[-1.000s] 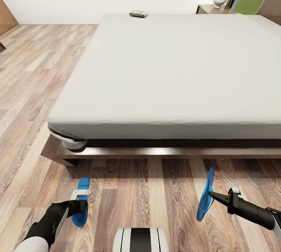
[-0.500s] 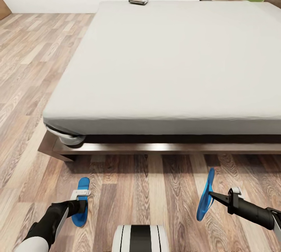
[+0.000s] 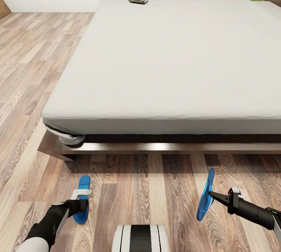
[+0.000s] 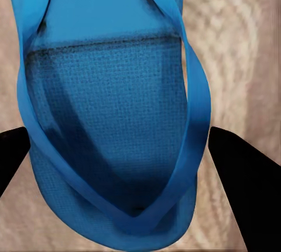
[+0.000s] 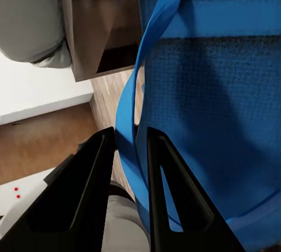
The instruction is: In the bedroom, move the book from the bed onto either nightstand, and place the two sandals side by side next to the bed.
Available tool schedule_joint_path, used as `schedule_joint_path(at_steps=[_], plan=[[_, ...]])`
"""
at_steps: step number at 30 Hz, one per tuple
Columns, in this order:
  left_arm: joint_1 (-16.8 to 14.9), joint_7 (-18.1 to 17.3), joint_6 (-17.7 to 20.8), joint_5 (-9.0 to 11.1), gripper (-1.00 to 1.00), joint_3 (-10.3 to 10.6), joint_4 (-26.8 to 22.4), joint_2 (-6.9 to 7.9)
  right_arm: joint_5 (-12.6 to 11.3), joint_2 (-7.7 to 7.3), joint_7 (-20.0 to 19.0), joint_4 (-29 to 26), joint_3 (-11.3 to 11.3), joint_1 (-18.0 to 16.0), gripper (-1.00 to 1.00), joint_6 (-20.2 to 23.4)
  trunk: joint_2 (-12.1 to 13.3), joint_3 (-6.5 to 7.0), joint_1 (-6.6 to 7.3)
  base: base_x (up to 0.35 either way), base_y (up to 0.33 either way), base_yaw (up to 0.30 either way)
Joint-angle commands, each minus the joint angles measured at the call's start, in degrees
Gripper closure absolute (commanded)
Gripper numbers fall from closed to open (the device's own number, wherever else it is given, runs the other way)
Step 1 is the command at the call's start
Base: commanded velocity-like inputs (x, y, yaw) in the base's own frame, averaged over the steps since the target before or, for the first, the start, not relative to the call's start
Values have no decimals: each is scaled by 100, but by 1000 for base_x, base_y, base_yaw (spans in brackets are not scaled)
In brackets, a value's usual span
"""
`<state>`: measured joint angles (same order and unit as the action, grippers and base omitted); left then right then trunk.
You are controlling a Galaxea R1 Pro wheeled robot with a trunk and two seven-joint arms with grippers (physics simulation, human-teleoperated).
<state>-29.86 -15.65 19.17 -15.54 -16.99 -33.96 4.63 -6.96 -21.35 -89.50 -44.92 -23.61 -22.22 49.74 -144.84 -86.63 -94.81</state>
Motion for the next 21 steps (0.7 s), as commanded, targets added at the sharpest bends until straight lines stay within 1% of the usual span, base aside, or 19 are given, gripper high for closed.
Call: schedule_joint_path(at_steps=[1, 12, 16, 21], plan=[[-2, -53, 4, -61, 100, -35, 31, -6, -8, -1, -27, 1, -2, -2, 100, 71, -1, -3, 1, 0, 0, 0], [-2, -52, -27, -63, 100, -24, 108, -6, -8, -1, -29, 1, -2, -2, 100, 71, -1, -3, 1, 0, 0, 0], [-2, -52, -27, -63, 100, -24, 108, -6, -8, -1, -29, 1, -3, -2, 100, 71, -7, -92, -9, 0, 0, 0], [-2, -52, -27, -63, 100, -24, 109, -6, -8, -1, -29, 1, -3, -2, 100, 71, -7, -92, -9, 0, 0, 0]])
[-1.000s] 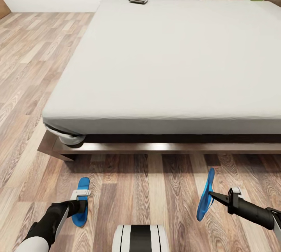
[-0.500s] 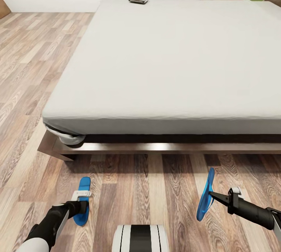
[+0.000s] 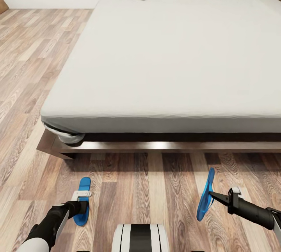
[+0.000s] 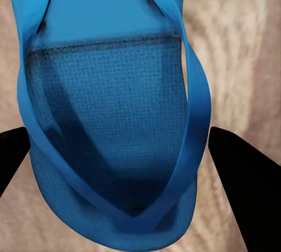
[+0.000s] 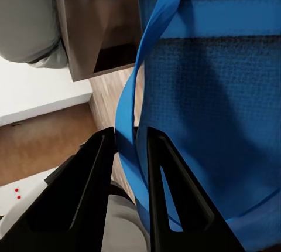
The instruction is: In the bedroom, move the book from the bed onto either nightstand, and place the two sandals side by side next to the bed.
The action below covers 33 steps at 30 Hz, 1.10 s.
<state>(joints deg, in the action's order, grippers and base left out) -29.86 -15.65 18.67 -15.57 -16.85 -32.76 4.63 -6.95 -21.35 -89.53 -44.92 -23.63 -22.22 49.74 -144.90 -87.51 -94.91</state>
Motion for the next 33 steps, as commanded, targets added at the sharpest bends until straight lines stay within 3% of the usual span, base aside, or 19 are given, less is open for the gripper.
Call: schedule_joint_path(at_steps=[1, 8, 24, 28, 33], plan=[[-2, -53, 23, -61, 100, -38, -11, -6, -8, -1, -26, 1, -1, -2, 100, 71, -1, -3, 1, 0, 0, 0], [-2, -53, 23, -61, 100, -38, -11, -6, -8, -1, -29, 1, 0, -2, 100, 71, -5, -70, -7, 0, 0, 0], [-2, -53, 23, -61, 100, -38, -11, -6, -8, -1, -30, 1, 0, -2, 100, 71, -5, -70, -7, 0, 0, 0], [-2, -53, 23, -61, 100, -38, -11, -6, -8, -1, -28, 1, -1, -2, 100, 71, -11, -158, -17, 0, 0, 0], [-2, -53, 23, -61, 100, -38, -11, -6, -8, -1, -28, 1, 1, -2, 100, 71, -11, -158, -17, 0, 0, 0]])
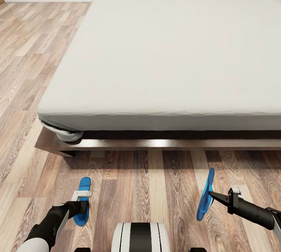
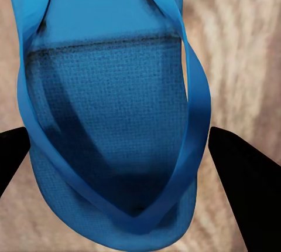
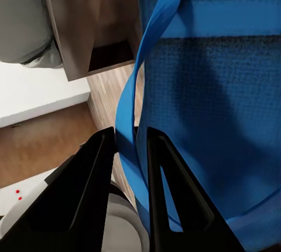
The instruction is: In the bedroom, move the book from the bed onto either nightstand, and place the two sandals side by side next to the bed.
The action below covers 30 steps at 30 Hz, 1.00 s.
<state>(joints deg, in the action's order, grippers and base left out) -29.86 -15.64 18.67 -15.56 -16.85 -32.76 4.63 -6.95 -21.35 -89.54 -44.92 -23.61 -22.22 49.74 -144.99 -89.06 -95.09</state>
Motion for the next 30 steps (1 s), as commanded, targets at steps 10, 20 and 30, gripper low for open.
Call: schedule_joint_path(at_steps=[10, 20, 30], plan=[[-2, -53, 23, -61, 100, -38, -11, -6, -8, -1, -24, 1, -2, -2, 100, 71, -1, -3, 1, 0, 0, 0], [-2, -53, 23, -61, 100, -38, -11, -6, -8, -1, -25, 1, -1, -2, 100, 71, -4, -48, -4, 0, 0, 0], [-2, -53, 23, -61, 100, -38, -11, -6, -8, -1, -25, 1, -3, -2, 100, 70, -4, -48, -4, 0, 0, 0]])
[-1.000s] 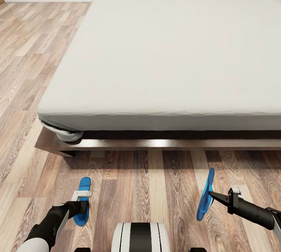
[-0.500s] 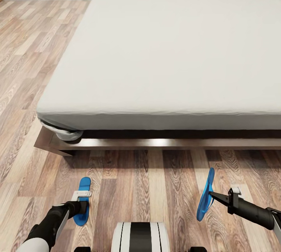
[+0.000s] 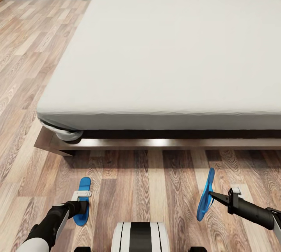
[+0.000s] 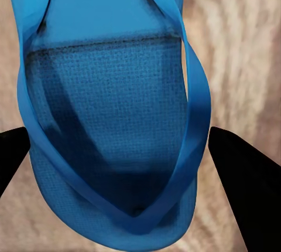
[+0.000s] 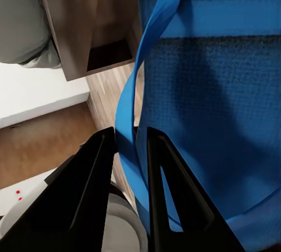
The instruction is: In the bedroom, move the book from the bed onto either nightstand, and place the two sandals side by side next to the bed.
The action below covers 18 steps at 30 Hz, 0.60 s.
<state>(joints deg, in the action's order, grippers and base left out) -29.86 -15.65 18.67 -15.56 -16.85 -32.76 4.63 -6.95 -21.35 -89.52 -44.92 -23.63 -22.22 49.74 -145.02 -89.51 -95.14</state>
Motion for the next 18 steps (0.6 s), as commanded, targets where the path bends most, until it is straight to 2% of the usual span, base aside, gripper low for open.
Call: schedule_joint_path(at_steps=[1, 4, 18], plan=[[-2, -53, 23, -61, 100, -38, -11, -6, -8, -1, -27, 1, -1, -2, 100, 69, -1, -3, 1, 0, 0, 0], [-2, -53, 23, -61, 100, -38, -11, -6, -8, -1, -29, 1, 0, -2, 100, 71, -5, -70, -7, 0, 0, 0], [-2, -53, 23, -61, 100, -38, -11, -6, -8, -1, -24, 1, 1, -2, 100, 64, -5, -70, -7, 0, 0, 0]])
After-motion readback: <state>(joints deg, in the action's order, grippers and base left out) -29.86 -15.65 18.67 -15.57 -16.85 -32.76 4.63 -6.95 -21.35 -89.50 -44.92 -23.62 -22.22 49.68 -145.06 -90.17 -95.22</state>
